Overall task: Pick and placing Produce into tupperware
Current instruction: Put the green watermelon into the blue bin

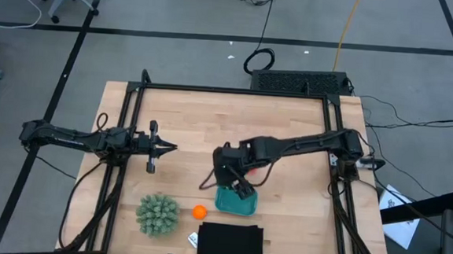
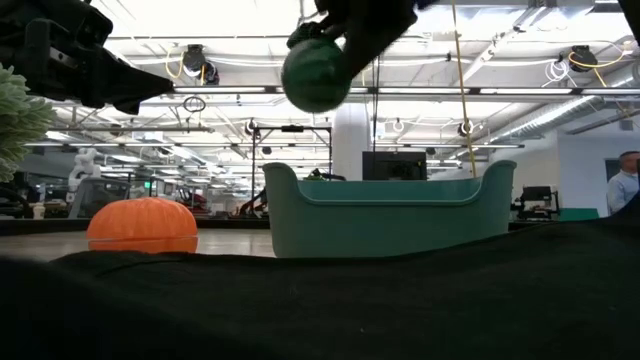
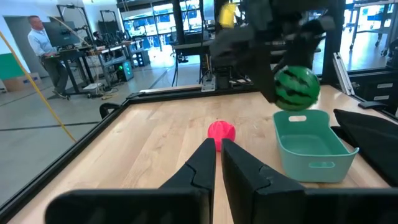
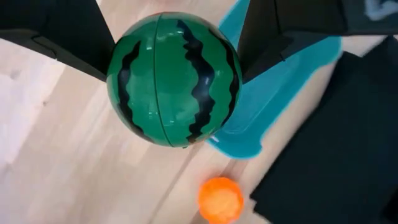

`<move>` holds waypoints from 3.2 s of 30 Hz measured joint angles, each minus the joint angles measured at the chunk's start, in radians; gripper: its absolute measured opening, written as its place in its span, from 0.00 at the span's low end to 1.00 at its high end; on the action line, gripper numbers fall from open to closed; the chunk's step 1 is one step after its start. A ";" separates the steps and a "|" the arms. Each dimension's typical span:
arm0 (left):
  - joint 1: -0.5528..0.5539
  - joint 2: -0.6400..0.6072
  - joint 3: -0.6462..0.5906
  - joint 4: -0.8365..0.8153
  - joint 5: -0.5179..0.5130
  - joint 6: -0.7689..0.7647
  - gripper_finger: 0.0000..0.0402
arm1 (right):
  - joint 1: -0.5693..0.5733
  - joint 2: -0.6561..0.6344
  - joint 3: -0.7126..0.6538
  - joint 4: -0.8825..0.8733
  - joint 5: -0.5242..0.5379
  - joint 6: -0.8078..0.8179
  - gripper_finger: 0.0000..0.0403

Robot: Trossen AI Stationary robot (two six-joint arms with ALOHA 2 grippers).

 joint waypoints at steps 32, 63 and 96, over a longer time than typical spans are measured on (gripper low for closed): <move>0.000 0.000 0.000 -0.030 0.000 0.001 0.08 | 0.141 -0.002 -0.270 0.247 0.159 -0.161 0.71; 0.000 0.000 0.000 -0.029 -0.001 0.001 0.08 | 0.148 -0.002 -0.341 0.366 0.131 -0.231 0.70; 0.000 0.000 0.000 -0.046 0.000 0.001 0.08 | 0.140 0.026 -0.410 0.459 0.124 -0.228 0.70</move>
